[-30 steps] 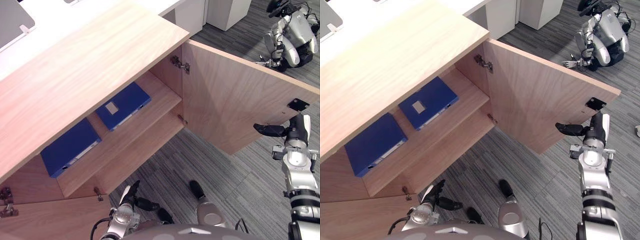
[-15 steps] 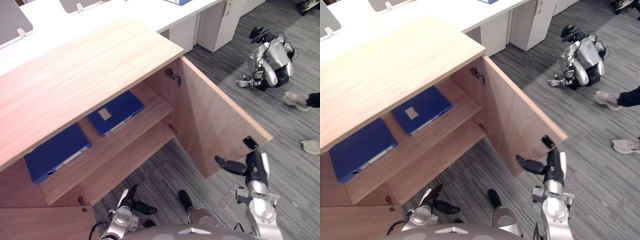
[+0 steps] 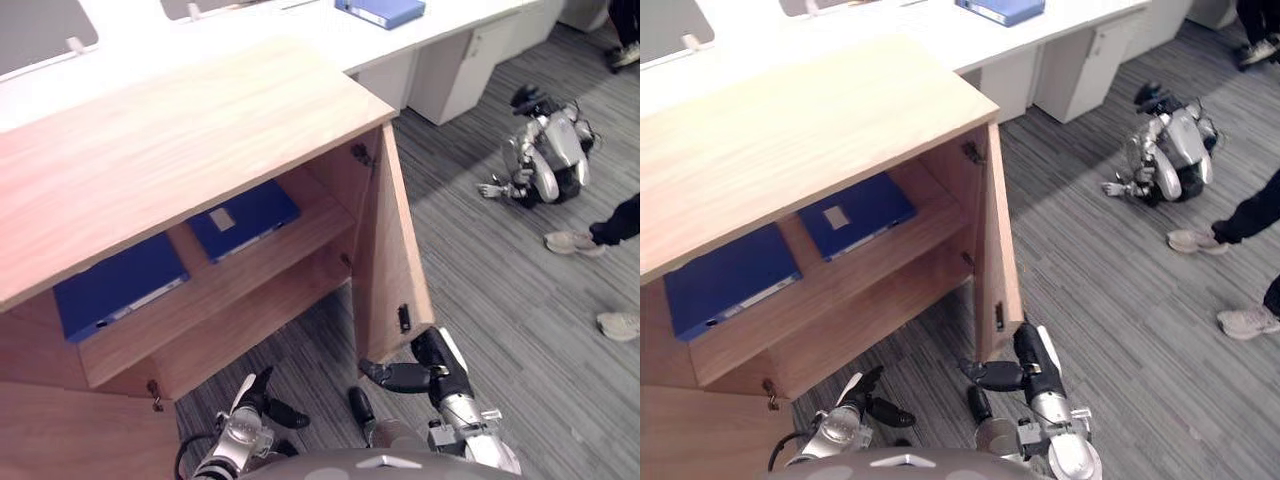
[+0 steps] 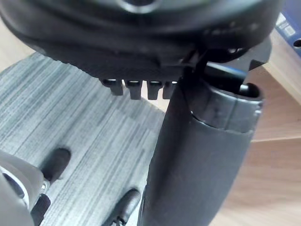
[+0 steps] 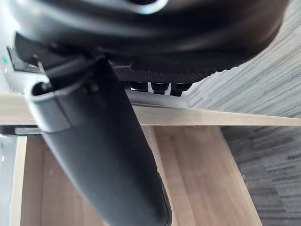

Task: Walk over to the cabinet, pick up the folder, carry it to the office cabinet, place the folder inside the office cabinet, then close the office cabinet door

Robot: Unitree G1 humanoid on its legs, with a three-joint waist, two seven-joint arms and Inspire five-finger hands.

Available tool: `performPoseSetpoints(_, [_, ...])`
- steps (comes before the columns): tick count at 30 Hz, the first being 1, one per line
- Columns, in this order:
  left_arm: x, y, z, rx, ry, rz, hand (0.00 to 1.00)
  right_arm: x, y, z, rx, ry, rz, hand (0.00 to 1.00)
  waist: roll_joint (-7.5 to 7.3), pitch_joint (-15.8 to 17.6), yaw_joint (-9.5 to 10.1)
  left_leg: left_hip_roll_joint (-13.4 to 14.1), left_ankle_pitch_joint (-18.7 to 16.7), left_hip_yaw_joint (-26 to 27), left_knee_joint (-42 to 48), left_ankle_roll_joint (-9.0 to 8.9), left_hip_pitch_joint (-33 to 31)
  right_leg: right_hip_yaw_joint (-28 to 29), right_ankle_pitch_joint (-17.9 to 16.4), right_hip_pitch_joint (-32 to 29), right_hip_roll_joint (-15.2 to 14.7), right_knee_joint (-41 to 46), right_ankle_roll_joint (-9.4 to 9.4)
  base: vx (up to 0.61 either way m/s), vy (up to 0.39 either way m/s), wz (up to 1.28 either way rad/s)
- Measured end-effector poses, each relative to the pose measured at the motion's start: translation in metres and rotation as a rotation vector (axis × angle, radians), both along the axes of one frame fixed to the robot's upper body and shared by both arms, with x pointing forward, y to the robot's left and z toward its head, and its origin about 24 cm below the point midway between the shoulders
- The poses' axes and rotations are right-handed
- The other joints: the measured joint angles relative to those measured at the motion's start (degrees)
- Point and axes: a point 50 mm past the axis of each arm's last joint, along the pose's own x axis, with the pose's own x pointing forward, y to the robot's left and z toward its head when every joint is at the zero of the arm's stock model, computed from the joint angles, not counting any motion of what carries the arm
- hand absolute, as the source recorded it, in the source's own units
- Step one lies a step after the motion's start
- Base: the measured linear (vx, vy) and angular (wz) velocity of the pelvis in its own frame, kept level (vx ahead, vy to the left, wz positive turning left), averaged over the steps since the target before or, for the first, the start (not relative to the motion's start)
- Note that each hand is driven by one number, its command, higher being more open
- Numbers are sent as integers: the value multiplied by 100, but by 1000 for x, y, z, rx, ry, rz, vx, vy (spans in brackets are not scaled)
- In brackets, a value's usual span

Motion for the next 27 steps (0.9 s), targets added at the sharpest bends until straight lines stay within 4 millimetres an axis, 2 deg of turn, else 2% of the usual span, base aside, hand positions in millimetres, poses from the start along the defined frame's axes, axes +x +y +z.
performPoseSetpoints(4, [-5,5,-1,12,12,7,100,22,6,-2,-15,-27,55,100,-53,-21,176,-107,227,-423,-267,-14,-65,-424,-100,-3,-77,111,-17,-19,-10,63])
performPoseSetpoints(9, [-15,15,-3,19,28,87,100,59,10,2,-64,-84,92,100,-92,-47,496,-194,593,-1080,-686,1,-72,-1097,-234,140,-165,118,-17,-18,-11,66])
performPoseSetpoints(19, [-19,28,-2,16,18,203,100,96,-2,5,-183,-125,8,100,-47,-59,680,-288,869,-1850,-1014,65,-107,-1868,-402,349,-233,106,7,21,3,42])
performPoseSetpoints(24, [-25,32,-3,21,26,233,100,112,-13,1,-221,-114,-50,100,32,-109,727,-329,938,-2103,-1108,86,-138,-2089,-486,389,-267,118,25,24,9,27])
performPoseSetpoints(27, [-28,35,-3,26,29,257,100,116,-18,-8,-245,-69,-68,100,34,-111,750,-338,950,-2188,-1109,86,-178,-2173,-503,393,-276,119,20,25,8,18])
